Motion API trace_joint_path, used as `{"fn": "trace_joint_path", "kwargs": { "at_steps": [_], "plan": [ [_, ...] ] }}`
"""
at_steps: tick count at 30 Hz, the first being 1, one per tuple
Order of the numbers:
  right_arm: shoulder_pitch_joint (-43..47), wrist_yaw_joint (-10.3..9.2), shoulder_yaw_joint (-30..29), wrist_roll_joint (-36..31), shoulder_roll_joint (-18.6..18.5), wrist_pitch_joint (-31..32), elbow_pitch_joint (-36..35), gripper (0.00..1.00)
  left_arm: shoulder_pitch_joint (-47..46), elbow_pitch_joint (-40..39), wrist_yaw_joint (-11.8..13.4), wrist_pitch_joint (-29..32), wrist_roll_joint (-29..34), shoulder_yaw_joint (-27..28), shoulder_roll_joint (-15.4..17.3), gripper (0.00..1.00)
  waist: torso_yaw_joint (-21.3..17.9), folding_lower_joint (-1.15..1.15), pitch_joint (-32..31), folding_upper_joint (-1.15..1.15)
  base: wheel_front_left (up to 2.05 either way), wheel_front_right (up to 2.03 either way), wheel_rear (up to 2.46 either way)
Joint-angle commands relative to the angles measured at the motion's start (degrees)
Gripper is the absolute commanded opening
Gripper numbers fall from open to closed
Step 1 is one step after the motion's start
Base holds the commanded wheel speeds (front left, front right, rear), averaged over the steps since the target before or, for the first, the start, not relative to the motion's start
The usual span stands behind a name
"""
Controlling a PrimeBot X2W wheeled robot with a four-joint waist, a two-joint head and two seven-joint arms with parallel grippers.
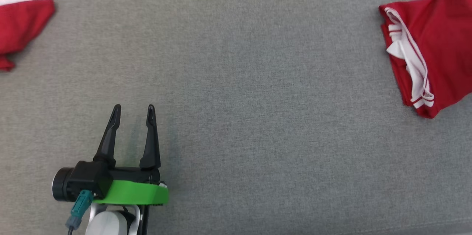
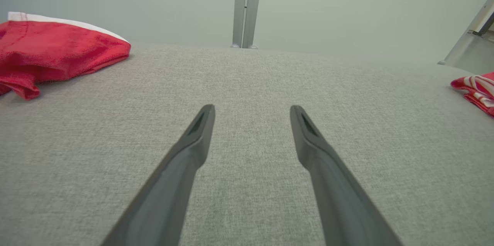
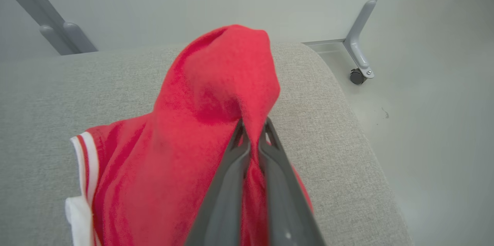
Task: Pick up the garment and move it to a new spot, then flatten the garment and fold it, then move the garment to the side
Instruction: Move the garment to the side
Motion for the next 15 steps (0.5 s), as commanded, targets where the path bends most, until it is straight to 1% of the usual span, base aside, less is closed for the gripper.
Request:
{"fn": "trace_joint_path", "kwargs": {
  "at_steps": [1, 6, 12, 13, 14, 15],
  "plan": [
    [-2.0, -0.02, -0.8, -0.6, -0.4, -1.3, 1.1, 0.0, -1.4, 0.1, -0.5, 0.0, 0.7, 0.1, 0.2, 1.0, -6.9, 0.0, 9.9, 0.0, 0.0, 0.0, 0.0],
    [-7.8, -0.02, -3.7, -0.8, -1.9, -3.8, 6.2, 0.0, -2.8, 0.6, -0.6, 0.0, 1.5, -0.6, 0.2, 1.0, -6.5, 0.0, 13.8, 0.0, 0.0, 0.0, 0.0],
    [-13.1, -0.04, -5.1, -3.1, -4.6, -6.2, 13.9, 0.0, -1.9, 1.5, 0.2, 0.3, 1.5, -0.6, 0.2, 1.0, -4.9, 0.0, 15.4, 0.0, 0.0, 0.0, 0.0],
    [-13.8, -0.04, -5.5, -3.9, -4.9, -7.1, 15.1, 0.31, -1.7, 1.8, 0.2, 0.5, 1.5, -0.6, 0.2, 1.0, -4.7, 0.0, 15.3, 0.0, 0.0, 0.0, 0.0],
    [-14.5, -0.04, -5.8, -5.3, -5.2, -8.6, 16.4, 1.0, -1.6, 2.1, 0.2, 0.5, 1.4, -0.5, 0.2, 1.0, -4.5, 0.0, 15.2, 0.0, 0.0, 0.0, 0.0],
    [-15.2, -0.04, -6.1, -6.3, -5.2, -10.1, 17.3, 1.0, -1.6, 2.3, 0.4, 0.7, 1.3, -0.4, 0.2, 1.0, -4.4, 0.0, 15.1, 0.0, 0.0, 0.0, 0.0]
  ]
}}
